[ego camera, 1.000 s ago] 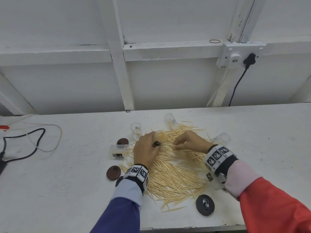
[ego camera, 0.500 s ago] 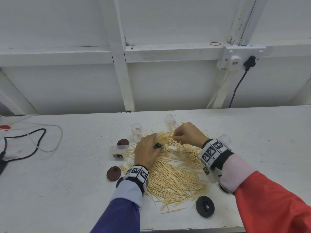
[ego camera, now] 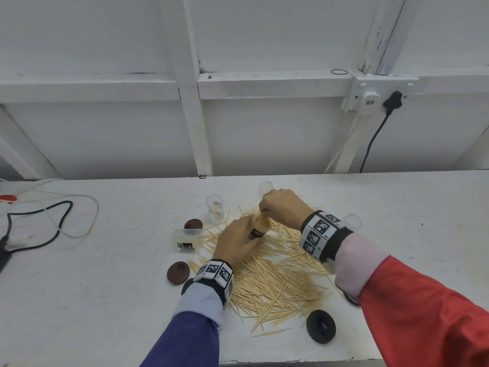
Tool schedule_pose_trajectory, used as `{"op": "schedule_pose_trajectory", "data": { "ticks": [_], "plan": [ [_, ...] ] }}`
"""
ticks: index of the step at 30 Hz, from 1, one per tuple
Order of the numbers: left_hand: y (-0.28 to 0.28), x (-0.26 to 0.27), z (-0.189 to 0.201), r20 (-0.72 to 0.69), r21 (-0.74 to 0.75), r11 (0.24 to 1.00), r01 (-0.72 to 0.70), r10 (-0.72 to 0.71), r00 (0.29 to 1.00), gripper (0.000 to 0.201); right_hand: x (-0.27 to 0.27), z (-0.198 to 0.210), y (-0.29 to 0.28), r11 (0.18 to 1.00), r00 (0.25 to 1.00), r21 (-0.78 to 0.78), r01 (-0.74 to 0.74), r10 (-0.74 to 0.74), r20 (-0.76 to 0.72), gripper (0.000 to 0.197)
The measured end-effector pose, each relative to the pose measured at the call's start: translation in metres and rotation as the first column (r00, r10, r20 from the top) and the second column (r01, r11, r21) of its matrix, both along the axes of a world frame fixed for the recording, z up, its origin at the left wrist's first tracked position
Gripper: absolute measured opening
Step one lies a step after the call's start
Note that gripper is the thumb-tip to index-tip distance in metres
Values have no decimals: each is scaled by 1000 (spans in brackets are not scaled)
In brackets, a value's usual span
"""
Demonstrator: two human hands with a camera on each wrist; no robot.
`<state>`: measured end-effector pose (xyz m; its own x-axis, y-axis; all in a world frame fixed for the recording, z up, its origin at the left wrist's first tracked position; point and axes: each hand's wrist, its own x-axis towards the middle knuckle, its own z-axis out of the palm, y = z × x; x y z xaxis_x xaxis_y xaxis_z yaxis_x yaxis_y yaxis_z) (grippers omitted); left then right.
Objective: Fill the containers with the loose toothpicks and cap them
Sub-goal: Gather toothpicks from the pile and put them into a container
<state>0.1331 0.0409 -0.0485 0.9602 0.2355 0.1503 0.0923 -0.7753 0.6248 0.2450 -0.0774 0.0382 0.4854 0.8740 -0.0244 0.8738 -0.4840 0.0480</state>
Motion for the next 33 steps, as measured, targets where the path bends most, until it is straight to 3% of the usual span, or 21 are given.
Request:
{"op": "schedule_pose_trajectory", "data": {
  "ticks": [4, 8, 11, 13, 15, 20, 25, 28, 31, 33],
  "plan": [
    [0, -1, -1, -3, -10, 1000, 1, -1, 1000, 46, 7, -1, -4, 972, 951, 218, 85, -13, -309, 12],
    [0, -1, -1, -5, -12, 1000, -5, 5, 1000, 45, 12, 0, -7, 909, 783, 325, 259, -1, -622, 14],
    [-1, -2, 3, 15, -20, 999, -29, 30, 999, 45, 17, -1, -9, 875, 688, 340, 344, 12, -726, 21],
    [-1, -3, 3, 17, -22, 999, -42, 43, 999, 46, 20, -1, -10, 870, 663, 336, 361, 14, -748, 22],
    [0, -3, 3, 17, -25, 998, -53, 53, 998, 47, 21, -1, -12, 879, 684, 328, 346, 3, -729, 23],
    [-1, -2, 4, 19, -26, 999, -36, 36, 999, 49, 18, -4, -10, 856, 806, 420, 302, 7, -592, 17],
    [-5, -2, 6, -4, -35, 999, 13, -13, 1000, 49, 12, -12, -3, 907, 928, 409, 96, 68, -367, 17],
    [-5, -2, 6, 6, -50, 999, 5, -4, 1000, 47, 10, -15, -1, 900, 924, 433, 54, 120, -364, 15],
    [-3, -3, 4, 39, -55, 998, -23, 25, 999, 48, 12, -17, -4, 827, 863, 534, 177, 130, -487, 12],
    [-1, -3, 2, 57, -66, 996, -52, 55, 997, 49, 17, -16, -9, 827, 824, 514, 226, 120, -554, 17]
  ]
}}
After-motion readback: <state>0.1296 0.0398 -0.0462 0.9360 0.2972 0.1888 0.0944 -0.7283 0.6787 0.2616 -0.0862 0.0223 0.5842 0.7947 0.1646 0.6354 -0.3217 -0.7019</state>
